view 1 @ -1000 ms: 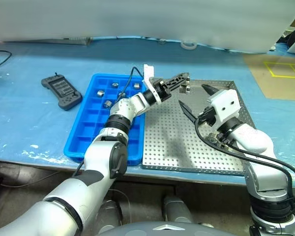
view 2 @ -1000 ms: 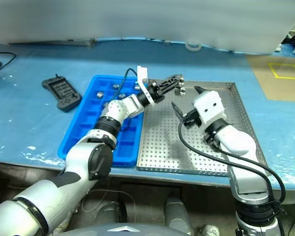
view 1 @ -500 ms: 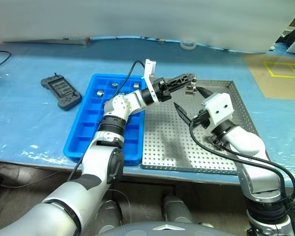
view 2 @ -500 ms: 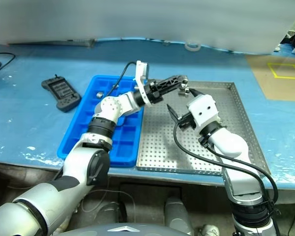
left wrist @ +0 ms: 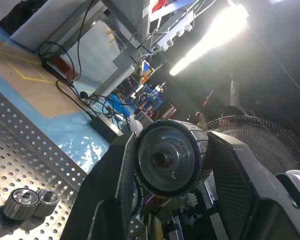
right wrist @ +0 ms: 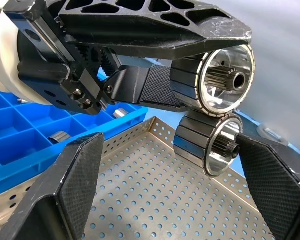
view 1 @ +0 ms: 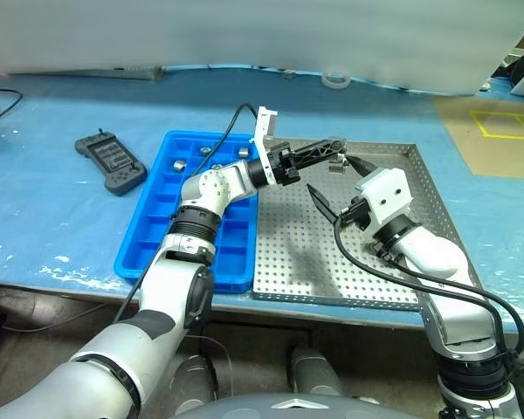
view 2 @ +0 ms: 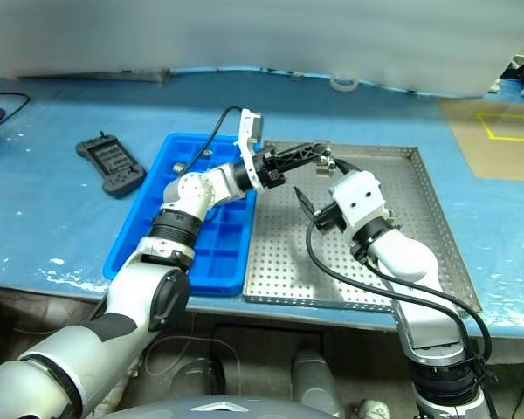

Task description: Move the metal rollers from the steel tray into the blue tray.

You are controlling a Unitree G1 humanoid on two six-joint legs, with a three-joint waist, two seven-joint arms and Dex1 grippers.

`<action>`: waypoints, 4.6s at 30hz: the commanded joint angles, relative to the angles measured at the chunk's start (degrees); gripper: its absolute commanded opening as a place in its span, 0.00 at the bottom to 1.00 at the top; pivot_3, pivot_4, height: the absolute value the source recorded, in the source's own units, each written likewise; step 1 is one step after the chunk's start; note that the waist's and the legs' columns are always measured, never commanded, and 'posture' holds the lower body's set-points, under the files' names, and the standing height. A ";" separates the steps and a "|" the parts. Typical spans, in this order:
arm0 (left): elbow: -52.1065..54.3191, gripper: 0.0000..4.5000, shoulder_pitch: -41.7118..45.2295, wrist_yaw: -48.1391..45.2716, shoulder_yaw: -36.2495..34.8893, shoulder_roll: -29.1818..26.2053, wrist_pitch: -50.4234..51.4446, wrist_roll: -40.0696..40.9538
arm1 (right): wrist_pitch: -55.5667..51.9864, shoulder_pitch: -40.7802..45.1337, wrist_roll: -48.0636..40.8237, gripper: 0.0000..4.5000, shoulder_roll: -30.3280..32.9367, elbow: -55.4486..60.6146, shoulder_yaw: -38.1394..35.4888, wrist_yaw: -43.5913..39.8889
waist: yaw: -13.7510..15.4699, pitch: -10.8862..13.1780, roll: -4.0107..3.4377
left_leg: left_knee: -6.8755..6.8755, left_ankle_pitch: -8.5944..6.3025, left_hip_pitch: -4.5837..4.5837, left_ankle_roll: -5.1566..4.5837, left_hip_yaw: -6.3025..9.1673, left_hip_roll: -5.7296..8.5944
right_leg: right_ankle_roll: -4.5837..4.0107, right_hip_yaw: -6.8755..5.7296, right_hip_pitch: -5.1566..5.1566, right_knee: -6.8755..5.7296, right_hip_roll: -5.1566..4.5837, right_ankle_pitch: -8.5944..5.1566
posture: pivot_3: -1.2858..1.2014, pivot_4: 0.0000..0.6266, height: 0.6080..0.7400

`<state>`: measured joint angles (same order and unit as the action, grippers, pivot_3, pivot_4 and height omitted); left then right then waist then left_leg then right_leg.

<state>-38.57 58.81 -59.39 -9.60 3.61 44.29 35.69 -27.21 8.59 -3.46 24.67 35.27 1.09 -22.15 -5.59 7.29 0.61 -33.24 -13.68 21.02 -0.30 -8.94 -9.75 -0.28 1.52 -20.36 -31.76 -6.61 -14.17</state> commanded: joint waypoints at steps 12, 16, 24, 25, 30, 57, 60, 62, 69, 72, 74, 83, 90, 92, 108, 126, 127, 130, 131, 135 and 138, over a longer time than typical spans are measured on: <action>1.08 0.45 -0.12 -4.74 3.10 1.51 -1.65 -0.21 | 4.45 0.97 3.53 0.28 -0.26 -2.60 -1.08 2.46 | -0.04 0.00 0.00 | -0.01 0.00 -0.01 0.00 -0.20 0.01 | 0.00 0.01 0.00 -0.02 0.00 0.00 | 0.32 0.24 1.00; 0.65 0.45 -0.12 -4.65 2.94 1.35 -2.20 -0.44 | 4.94 0.38 3.46 0.27 -0.01 -2.57 -1.07 2.06 | -0.05 0.00 0.00 | 0.00 0.00 0.00 0.00 -0.21 -0.01 | 0.00 0.01 0.00 -0.01 0.00 0.00 | 0.32 0.24 1.00; -1.83 0.45 1.40 -4.13 1.90 0.06 -5.45 -1.41 | 4.85 0.68 3.85 0.27 -0.25 -3.06 -0.30 2.19 | -0.04 0.00 0.00 | -0.01 0.00 -0.01 0.00 -0.21 0.00 | 0.00 0.01 0.00 -0.01 0.00 0.00 | 0.32 0.24 1.00; -2.49 0.45 1.81 -3.88 1.56 -0.14 -6.20 -1.58 | 4.90 0.64 3.97 0.27 -0.20 -3.16 -0.22 2.20 | -0.03 0.00 0.00 | -0.01 0.00 -0.01 0.00 -0.21 0.00 | 0.00 0.01 0.01 -0.01 0.00 0.00 | 0.32 0.24 1.00; -8.23 0.45 5.57 -1.64 -1.40 -4.11 -12.70 -3.22 | 5.67 -2.57 7.23 0.27 1.82 -4.16 0.82 2.28 | 0.01 0.00 0.00 | -0.03 0.00 0.00 -0.01 -0.21 0.04 | 0.00 0.01 0.01 -0.01 -0.01 0.00 | 0.33 0.24 1.00; 32.73 0.45 -21.97 -9.10 8.97 -31.52 -22.00 -12.98 | 8.66 -5.00 7.63 0.27 4.16 -8.43 3.88 -5.59 | 2.37 0.10 0.09 | 0.27 0.28 0.03 0.51 0.26 -0.41 | -0.01 -0.55 0.06 -0.14 0.34 0.02 | 0.43 0.24 1.00; 33.21 0.45 -24.03 -4.70 8.44 -33.36 -23.26 -15.35 | 9.41 -3.49 7.04 0.27 3.95 -10.38 4.37 -6.51 | 3.55 0.10 0.09 | 0.25 0.29 -0.05 0.52 0.24 -0.32 | -0.25 -0.60 0.12 -0.09 0.32 -0.12 | 0.44 0.24 1.00; 32.09 0.45 -24.31 -1.43 8.21 -33.93 -24.41 -17.22 | 10.18 -3.45 6.81 0.27 3.84 -12.05 4.60 -6.93 | 4.36 0.10 0.09 | 0.24 0.36 -0.08 0.52 0.25 -0.26 | -0.25 -0.62 0.13 -0.11 0.29 -0.12 | 0.46 0.24 1.00; 28.34 0.45 -27.31 4.24 7.34 -38.25 -35.31 -24.00 | 17.91 -1.40 9.13 0.27 3.08 -18.96 4.57 -4.25 | 5.08 0.08 0.13 | 0.30 0.54 -0.04 0.68 0.33 -0.29 | -0.01 -0.73 0.01 -0.33 0.36 0.03 | 0.48 0.24 1.00; 27.08 0.45 -27.96 6.11 6.08 -38.70 -34.92 -24.04 | 18.16 -1.35 8.70 0.27 3.11 -19.00 4.69 -4.84 | 5.47 0.05 0.17 | 0.30 0.58 -0.04 0.75 0.35 -0.18 | 0.01 -1.00 -0.14 -0.74 0.35 0.04 | 0.48 0.24 1.00; 24.70 0.45 -27.97 8.28 6.58 -38.69 -35.33 -25.95 | 18.76 -1.70 8.92 0.27 3.33 -19.37 4.86 -5.11 | 5.82 0.04 0.20 | 0.35 0.61 -0.04 0.83 0.42 -0.18 | 0.01 -1.25 -0.17 -0.85 0.35 0.04 | 0.48 0.24 1.00; 20.43 0.45 -30.47 13.43 8.79 -39.11 -36.05 -31.20 | 20.30 -2.35 9.73 0.27 2.87 -19.47 4.96 -4.23 | 6.46 0.00 0.26 | 0.53 0.73 -0.05 1.05 0.43 -0.24 | 0.04 -1.34 -0.27 -0.86 0.40 0.05 | 0.48 0.24 1.00; 17.63 0.45 -29.66 14.91 12.96 -37.62 -39.05 -35.46 | 20.30 -1.41 9.93 0.27 2.77 -19.80 5.14 -4.51 | 6.66 -0.04 0.32 | 0.70 0.82 -0.17 1.23 0.46 -0.23 | 0.05 -1.33 -0.25 -0.88 0.39 0.04 | 0.48 0.24 1.00; 17.59 0.51 -30.38 13.63 13.71 -37.88 -40.60 -35.88 | 20.18 -1.31 10.00 0.27 2.65 -19.62 5.25 -4.46 | 6.69 -0.06 0.32 | 0.79 0.88 -0.27 1.33 0.46 -0.24 | 0.05 -1.32 -0.22 -0.87 0.38 0.04 | 0.48 0.24 1.00; 26.17 0.83 -24.21 9.90 5.44 -33.01 -31.17 -19.06 | 19.10 2.27 8.61 0.27 2.46 -19.15 4.76 -6.20 | 7.09 -0.10 0.45 | 1.07 1.07 -0.12 1.58 0.50 -0.48 | 0.06 -1.40 -0.45 -0.89 0.45 0.05 | 0.50 0.24 1.00; 9.82 0.83 -7.63 4.38 8.91 -8.36 -20.00 -8.49 | 19.20 11.59 7.69 0.27 3.11 -19.38 5.06 -10.79 | 7.78 -0.08 0.51 | 1.03 1.13 -0.08 1.48 0.55 -0.24 | 0.27 -1.38 -0.52 -0.89 0.43 0.17 | 0.49 0.24 1.00; 9.16 0.83 -7.27 3.75 8.64 -7.40 -19.69 -7.92 | 18.42 11.60 7.38 0.27 3.06 -18.62 4.68 -10.62 | 7.82 -0.07 0.51 | 1.05 1.13 -0.07 1.48 0.55 -0.25 | 0.27 -1.39 -0.52 -0.89 0.43 0.17 | 0.48 0.24 1.00; 8.53 0.83 -7.00 1.90 8.58 -5.76 -18.51 -7.19 | 17.10 11.53 6.87 0.27 3.02 -17.28 3.89 -10.19 | 7.77 -0.07 0.51 | 1.04 1.13 -0.02 1.47 0.56 -0.25 | 0.27 -1.38 -0.52 -0.88 0.42 0.17 | 0.47 0.24 1.00; 8.38 0.83 -7.02 1.55 8.80 -5.58 -18.38 -7.40 | 17.05 11.44 6.98 0.27 3.07 -17.18 3.87 -10.11 | 7.85 -0.07 0.51 | 1.04 1.13 -0.02 1.47 0.56 -0.25 | 0.27 -1.38 -0.51 -0.87 0.42 0.17 | 0.47 0.24 1.00; 5.57 0.83 -5.64 0.20 8.49 -4.40 -17.67 -7.53 | 16.49 10.61 7.98 0.27 2.40 -16.05 4.65 -9.04 | 7.77 -0.07 0.51 | 1.00 1.12 0.00 1.44 0.54 -0.24 | 0.26 -1.38 -0.46 -0.87 0.38 0.17 | 0.45 0.24 1.00; 3.50 0.83 -4.38 -0.14 7.96 -3.73 -17.57 -7.55 | 16.11 10.64 8.46 0.27 2.04 -15.54 4.81 -8.52 | 7.14 -0.07 0.51 | 1.00 1.13 -0.06 1.44 0.51 -0.28 | 0.27 -1.37 -0.47 -0.87 0.39 0.17 | 0.44 0.24 1.00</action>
<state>-35.09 52.84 -58.84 -0.97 -0.29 26.80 27.31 -11.30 18.99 4.79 26.74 16.83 6.75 -31.39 1.55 7.22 1.12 -32.24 -12.55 20.96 1.14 -8.43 -10.05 -0.02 0.16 -20.83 -32.63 -6.21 -14.00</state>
